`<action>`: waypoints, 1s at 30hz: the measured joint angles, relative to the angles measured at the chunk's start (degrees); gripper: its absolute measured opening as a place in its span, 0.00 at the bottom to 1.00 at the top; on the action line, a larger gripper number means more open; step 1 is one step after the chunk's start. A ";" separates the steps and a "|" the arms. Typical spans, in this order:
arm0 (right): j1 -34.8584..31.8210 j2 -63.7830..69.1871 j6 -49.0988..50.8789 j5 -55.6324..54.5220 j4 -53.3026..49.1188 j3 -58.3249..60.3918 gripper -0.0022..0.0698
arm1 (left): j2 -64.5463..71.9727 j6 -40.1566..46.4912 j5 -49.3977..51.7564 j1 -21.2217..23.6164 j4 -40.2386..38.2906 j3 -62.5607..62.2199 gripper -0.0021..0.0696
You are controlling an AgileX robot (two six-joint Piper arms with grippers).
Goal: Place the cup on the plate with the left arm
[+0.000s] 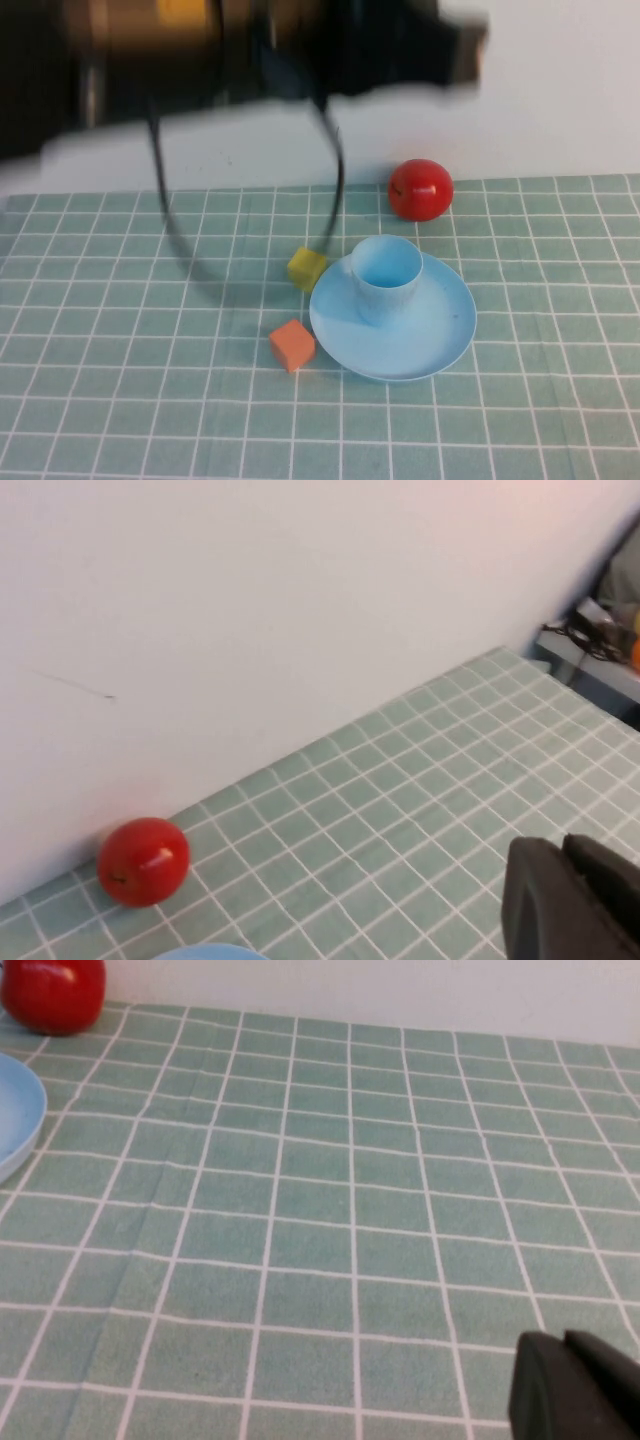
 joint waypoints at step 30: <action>0.00 0.00 0.00 0.00 -0.32 0.00 0.03 | -7.63 1.35 -29.21 -6.91 19.84 39.34 0.03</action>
